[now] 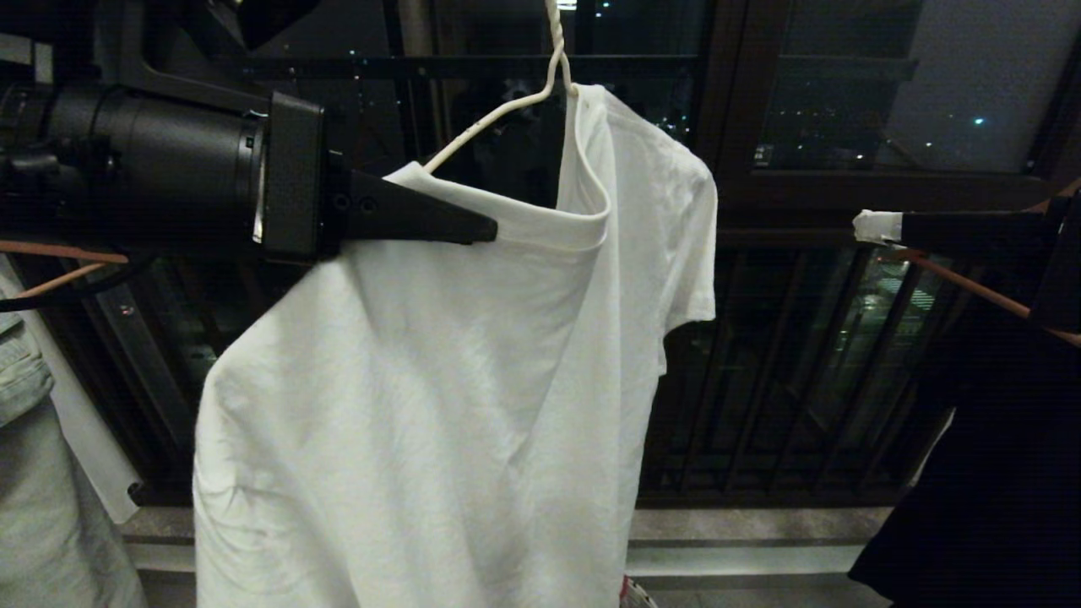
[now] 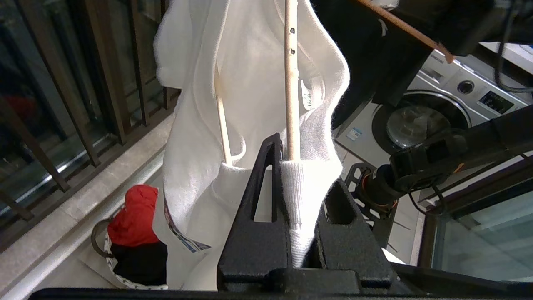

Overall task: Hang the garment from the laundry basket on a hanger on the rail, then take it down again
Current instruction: Hang the clothes rack on the clothesline

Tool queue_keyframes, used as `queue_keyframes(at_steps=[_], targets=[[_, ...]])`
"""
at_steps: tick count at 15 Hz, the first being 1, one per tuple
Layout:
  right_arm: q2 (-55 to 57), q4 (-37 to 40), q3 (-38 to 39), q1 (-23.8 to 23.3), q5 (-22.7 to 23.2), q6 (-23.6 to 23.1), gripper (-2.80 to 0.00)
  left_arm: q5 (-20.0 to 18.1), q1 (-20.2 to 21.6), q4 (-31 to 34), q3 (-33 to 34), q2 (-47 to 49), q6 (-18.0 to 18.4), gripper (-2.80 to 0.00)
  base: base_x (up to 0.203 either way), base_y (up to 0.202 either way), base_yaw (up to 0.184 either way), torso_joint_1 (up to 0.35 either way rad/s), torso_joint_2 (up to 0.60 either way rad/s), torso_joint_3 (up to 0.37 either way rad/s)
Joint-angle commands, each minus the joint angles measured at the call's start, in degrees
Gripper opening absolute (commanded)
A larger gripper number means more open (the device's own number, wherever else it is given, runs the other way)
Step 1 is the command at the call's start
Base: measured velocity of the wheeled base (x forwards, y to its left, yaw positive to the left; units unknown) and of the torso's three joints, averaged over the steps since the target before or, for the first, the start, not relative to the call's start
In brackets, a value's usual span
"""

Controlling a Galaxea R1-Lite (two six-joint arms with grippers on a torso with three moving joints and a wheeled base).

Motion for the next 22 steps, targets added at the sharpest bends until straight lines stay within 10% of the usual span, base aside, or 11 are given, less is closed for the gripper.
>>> queue_keyframes(at_steps=[1, 9, 10, 19, 22], targets=[[0.09, 0.08, 0.26, 0.02, 0.18, 0.03, -2.80, -0.14, 0.01, 0.15, -0.26, 1.39, 0.01, -2.80, 0.000, 0.000, 0.000, 0.000, 0.00, 0.000], [0.00, -0.01, 0.52, 0.02, 0.09, -0.14, -2.80, 1.00, 0.00, 0.15, -0.35, 2.48, 0.19, -2.80, 0.000, 0.000, 0.000, 0.000, 0.00, 0.000], [-0.09, -0.01, 0.51, 0.02, 0.15, -0.11, -2.80, 1.53, -0.39, 0.15, -0.44, 2.48, 0.20, 0.00, 0.000, 0.000, 0.000, 0.000, 0.00, 0.000], [-1.40, 0.08, 0.35, 0.02, 0.18, -0.14, -2.80, 1.99, -0.87, 0.37, -0.35, -2.36, -0.64, 0.00, 0.000, 0.000, 0.000, 0.000, 0.00, 0.000], [-1.40, 0.08, 0.26, 0.02, 0.18, -0.14, -2.80, 3.34, -0.84, 0.50, 0.09, -9.06, -7.49, 0.00, 0.000, 0.000, 0.000, 0.000, 0.00, 0.000]])
